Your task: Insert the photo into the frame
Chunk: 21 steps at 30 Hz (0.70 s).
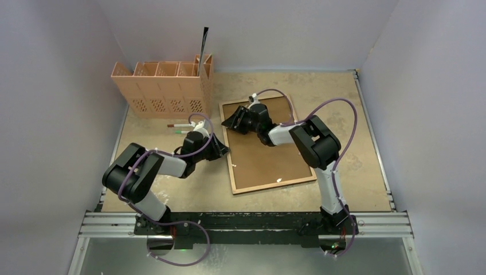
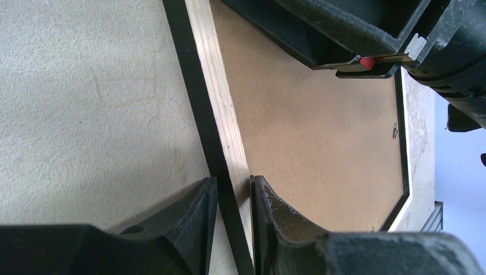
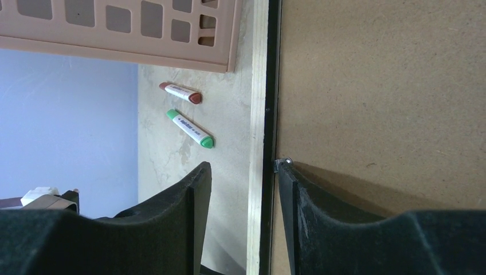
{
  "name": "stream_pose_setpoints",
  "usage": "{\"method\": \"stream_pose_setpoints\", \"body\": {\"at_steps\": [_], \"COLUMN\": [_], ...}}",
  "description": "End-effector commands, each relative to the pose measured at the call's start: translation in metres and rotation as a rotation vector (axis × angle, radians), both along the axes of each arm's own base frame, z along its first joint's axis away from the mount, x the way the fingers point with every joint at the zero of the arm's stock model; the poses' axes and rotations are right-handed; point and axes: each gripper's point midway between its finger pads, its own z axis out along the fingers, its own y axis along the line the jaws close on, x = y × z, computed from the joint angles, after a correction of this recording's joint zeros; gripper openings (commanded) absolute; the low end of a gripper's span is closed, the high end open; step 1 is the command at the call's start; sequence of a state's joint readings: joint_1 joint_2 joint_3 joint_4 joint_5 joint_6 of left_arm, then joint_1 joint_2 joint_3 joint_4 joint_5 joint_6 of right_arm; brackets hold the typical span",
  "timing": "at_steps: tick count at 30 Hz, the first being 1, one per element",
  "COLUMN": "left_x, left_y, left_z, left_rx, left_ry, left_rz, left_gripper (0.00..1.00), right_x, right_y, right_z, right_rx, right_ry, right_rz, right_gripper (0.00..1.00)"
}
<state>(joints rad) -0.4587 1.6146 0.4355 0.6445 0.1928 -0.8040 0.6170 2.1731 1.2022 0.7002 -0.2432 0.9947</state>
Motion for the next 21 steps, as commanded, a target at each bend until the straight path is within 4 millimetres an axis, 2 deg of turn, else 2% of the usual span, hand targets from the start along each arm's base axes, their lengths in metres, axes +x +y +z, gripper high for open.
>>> {"method": "stream_pose_setpoints", "body": {"at_steps": [1,6,8,10,12,13,15,18,21], "left_x": [-0.026,-0.026,-0.025,-0.025,-0.026,-0.025,-0.024,-0.023,-0.022], "left_y": [0.021,0.02,0.019,0.016,0.011,0.009,0.008,0.009,0.013], "left_z": [-0.04,-0.041,-0.04,-0.037,-0.034,-0.032,-0.029,-0.027,-0.024], "left_rx": [0.126,0.116,0.109,0.084,0.053,0.041,0.03,0.025,0.037], "left_ry": [0.138,0.144,0.141,0.147,0.152,0.152,0.149,0.149,0.146], "left_rz": [0.017,0.021,0.023,0.02,0.009,0.009,0.016,0.031,0.047], "left_gripper": [0.29,0.29,0.29,0.29,0.29,0.29,0.29,0.29,0.31], "right_x": [0.002,0.001,-0.007,-0.024,-0.041,-0.043,-0.038,-0.022,-0.009], "right_y": [0.005,0.008,0.012,0.019,0.015,0.01,0.002,-0.01,-0.031], "right_z": [-0.011,-0.01,-0.007,0.005,0.017,0.029,0.043,0.064,0.087], "right_rx": [-0.032,-0.011,0.028,0.143,0.257,0.297,0.272,0.112,-0.001], "right_ry": [0.011,0.001,-0.008,-0.021,-0.033,-0.055,-0.087,-0.171,-0.2], "right_rz": [-0.018,-0.004,0.036,0.12,0.176,0.175,0.153,0.094,0.007], "right_gripper": [0.5,0.5,0.51,0.51,0.5,0.5,0.5,0.51,0.52]}}
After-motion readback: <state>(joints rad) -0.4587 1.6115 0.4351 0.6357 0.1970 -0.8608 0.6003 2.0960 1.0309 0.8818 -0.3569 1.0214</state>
